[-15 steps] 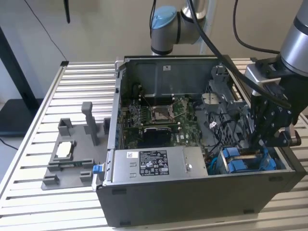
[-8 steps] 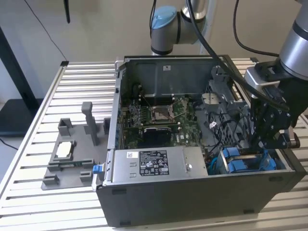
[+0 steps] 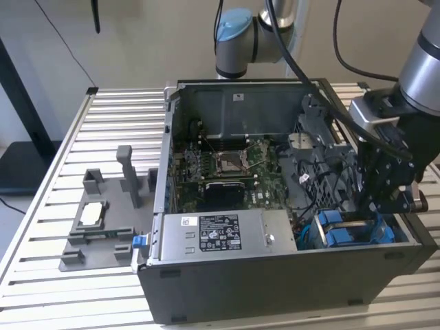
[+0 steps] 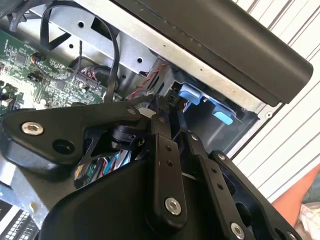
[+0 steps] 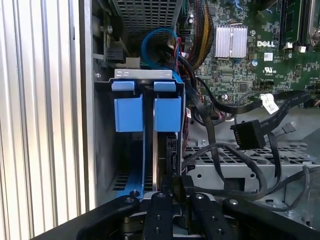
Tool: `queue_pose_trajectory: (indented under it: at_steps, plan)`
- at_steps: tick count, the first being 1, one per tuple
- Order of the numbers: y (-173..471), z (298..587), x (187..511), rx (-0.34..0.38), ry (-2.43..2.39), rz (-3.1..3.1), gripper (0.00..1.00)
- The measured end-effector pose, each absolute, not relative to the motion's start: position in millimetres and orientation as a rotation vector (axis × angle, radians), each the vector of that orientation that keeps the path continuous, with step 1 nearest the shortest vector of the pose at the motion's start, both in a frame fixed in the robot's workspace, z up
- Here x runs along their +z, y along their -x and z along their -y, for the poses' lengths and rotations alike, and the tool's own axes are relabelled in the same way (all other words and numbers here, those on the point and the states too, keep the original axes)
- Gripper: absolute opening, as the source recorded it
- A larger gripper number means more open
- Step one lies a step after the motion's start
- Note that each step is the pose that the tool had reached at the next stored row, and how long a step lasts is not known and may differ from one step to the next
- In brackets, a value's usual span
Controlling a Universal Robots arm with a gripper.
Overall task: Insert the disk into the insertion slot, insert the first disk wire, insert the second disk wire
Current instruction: 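Insert the first disk wire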
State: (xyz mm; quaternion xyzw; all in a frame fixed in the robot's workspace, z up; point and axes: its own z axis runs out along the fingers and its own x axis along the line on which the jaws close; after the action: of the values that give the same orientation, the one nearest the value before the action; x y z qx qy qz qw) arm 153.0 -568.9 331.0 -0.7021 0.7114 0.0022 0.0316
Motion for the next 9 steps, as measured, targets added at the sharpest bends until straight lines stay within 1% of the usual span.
queue_pose_trajectory:
  at_steps: [2, 3, 9]
  plan:
    - [-153, 569, 331, 0.008, 2.162, -2.191, 0.21]
    - [-153, 569, 331, 0.008, 2.162, -2.191, 0.27]
    - [-153, 569, 354, 0.007, 2.162, -2.191, 0.27]
